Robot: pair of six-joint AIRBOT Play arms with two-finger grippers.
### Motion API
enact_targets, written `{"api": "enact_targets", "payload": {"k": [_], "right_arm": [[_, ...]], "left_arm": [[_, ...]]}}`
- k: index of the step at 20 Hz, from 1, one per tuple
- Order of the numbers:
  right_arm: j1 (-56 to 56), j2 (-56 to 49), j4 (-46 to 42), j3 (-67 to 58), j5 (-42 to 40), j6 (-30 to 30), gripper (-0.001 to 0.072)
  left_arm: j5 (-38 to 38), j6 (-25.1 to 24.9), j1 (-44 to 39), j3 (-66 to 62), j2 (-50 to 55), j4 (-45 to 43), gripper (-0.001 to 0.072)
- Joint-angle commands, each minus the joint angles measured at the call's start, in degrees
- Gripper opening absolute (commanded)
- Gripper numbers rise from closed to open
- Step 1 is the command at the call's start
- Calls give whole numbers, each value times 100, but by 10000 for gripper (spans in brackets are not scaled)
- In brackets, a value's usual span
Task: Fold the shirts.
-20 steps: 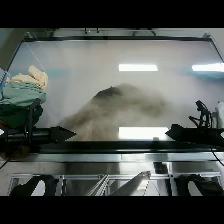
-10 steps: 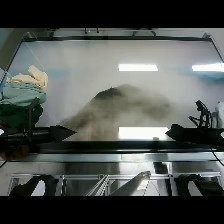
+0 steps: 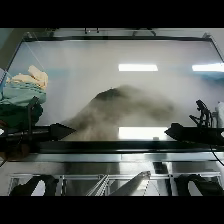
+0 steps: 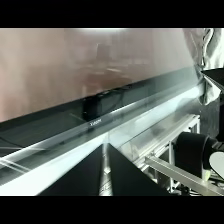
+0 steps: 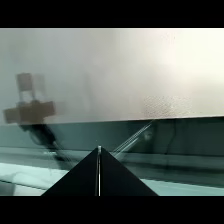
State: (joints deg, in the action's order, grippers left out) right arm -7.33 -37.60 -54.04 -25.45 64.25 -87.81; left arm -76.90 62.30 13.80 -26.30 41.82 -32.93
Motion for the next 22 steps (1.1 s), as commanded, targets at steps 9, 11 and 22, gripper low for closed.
{"api": "enact_targets", "payload": {"k": [9, 11, 22], "right_arm": [[4, -345, 1178, 0, -645, 859, 526], [4, -348, 1235, 0, -813, 859, 526], [4, -348, 1589, 0, -1626, 857, 525]], "left_arm": [[223, 273, 1703, -4260, 2227, -1937, 720], [713, 251, 1980, -5069, 3032, -2164, 720], [1722, 118, 957, -9364, 7893, -3399, 720]]}}
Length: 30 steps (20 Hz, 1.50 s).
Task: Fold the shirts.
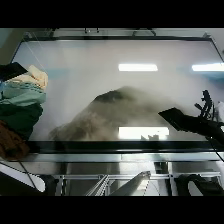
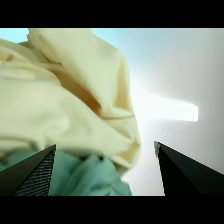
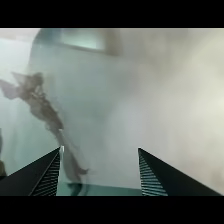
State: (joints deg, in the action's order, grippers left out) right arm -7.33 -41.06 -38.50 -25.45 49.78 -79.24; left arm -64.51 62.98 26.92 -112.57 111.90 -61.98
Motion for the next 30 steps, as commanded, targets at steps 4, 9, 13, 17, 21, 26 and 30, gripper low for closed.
{"api": "enact_targets", "payload": {"k": [4, 9, 13, 17, 21, 26, 30], "right_arm": [[4, -2, 35, 0, -192, 2, 524], [4, -2, 35, 0, -192, 0, 523], [4, -4, 15, 0, -195, 2, 522], [4, -4, 11, 0, -175, 4, 523], [4, -2, -2, 0, -149, 4, 522], [4, -2, -33, 0, 188, 2, 375], [4, -2, -31, 0, 214, 4, 373]], "left_arm": [[1381, 55, -734, -116, 1025, -1296, 720], [577, 59, -968, -597, 1276, -1447, -2], [664, 92, -1261, -588, 348, -774, 24], [286, -428, -1631, -542, -881, 1878, 24], [-470, -450, -2107, -372, -1893, 3512, 24], [-874, -284, -2699, 195, -2686, 3449, 24], [-1460, -223, -2994, 1215, -2693, 3449, 24]]}}
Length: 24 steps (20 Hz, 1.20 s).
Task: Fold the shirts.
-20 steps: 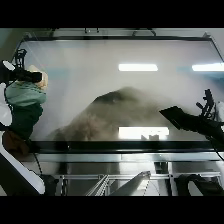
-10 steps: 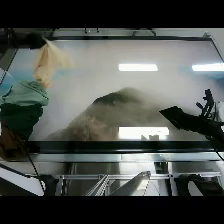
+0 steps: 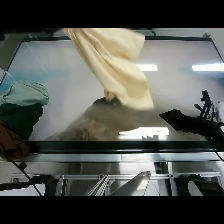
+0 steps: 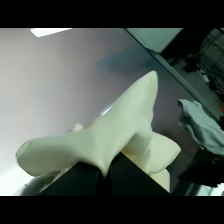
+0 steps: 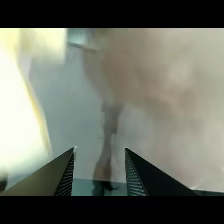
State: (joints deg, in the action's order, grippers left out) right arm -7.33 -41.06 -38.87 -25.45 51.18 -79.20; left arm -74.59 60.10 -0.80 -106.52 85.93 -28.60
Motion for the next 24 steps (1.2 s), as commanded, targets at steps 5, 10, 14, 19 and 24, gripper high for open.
{"api": "enact_targets", "payload": {"k": [5, 10, 14, 19, 24], "right_arm": [[4, -2, 9, 0, 201, 149, 495], [197, -107, 55, 4, 874, 411, 601], [1364, -728, 55, 7, 505, 597, 581], [2817, -2310, 774, -2, -485, 1097, 457], [3073, -3386, 2269, -179, -533, 2315, 350]], "left_arm": [[-798, 35, -385, 2061, 295, 114, 435], [-1366, 92, 411, 2168, 529, 2, 720], [-2168, 625, 988, 2717, 308, -1412, 720], [-1353, 798, 1499, 4972, -584, -2109, 707], [-595, 791, 1338, 6354, -623, -2181, 706]]}}
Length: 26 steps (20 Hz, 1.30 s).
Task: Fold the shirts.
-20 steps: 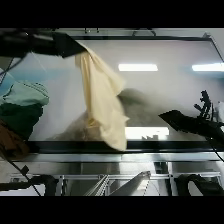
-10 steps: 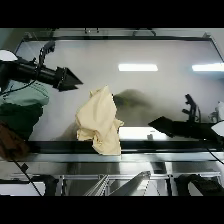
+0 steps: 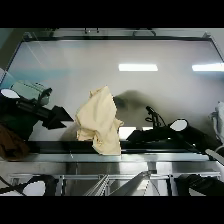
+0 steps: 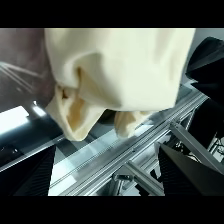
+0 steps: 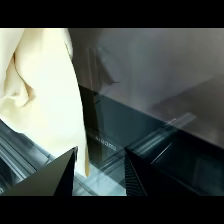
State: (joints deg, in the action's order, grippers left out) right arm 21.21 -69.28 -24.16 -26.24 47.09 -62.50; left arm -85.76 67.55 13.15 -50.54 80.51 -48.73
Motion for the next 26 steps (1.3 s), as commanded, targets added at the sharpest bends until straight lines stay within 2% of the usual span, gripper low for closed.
{"api": "enact_targets", "payload": {"k": [1, 6, 10, 11, 12, 13, 14, 15, 16, 19, 22, 26], "right_arm": [[247, -686, 791, -203, -125, 643, 350], [601, -1187, 796, -713, -125, 614, 350], [960, -1631, 800, -981, -63, 553, 349], [1021, -1683, 820, -1005, -15, 557, 348], [1064, -1683, 844, -1005, -13, 575, 345], [1069, -1672, 844, -1010, -11, 575, 342], [1064, -1665, 839, -1034, 79, 638, 165], [1060, -1641, 841, -1078, 197, 752, 23], [1054, -1569, 839, -1130, 297, 798, 20], [654, -1005, 835, -1388, 859, 859, 20], [-474, 229, 850, -1956, 1738, 852, 20], [-2546, 2256, 861, -3233, 1631, 734, 19]], "left_arm": [[710, 46, -157, 903, -81, -184, 706], [1528, 46, -866, 1217, -66, -275, 706], [1617, 46, -1187, 1213, 385, -267, 705], [1648, 28, -1193, 1198, 518, -214, 619], [1657, -50, -1193, 1119, 616, -164, 387], [1626, -92, -1191, 1001, 684, -70, 261], [1593, -127, -1193, 885, 695, -24, 185], [1523, -205, -1193, 745, 675, 42, 51], [1458, -236, -1193, 621, 612, 116, 10], [1062, -240, -1102, 168, 52, 238, 17], [417, -234, -817, -544, -890, 466, 17], [-197, -254, 22, -1762, -2347, 1759, 18]]}}
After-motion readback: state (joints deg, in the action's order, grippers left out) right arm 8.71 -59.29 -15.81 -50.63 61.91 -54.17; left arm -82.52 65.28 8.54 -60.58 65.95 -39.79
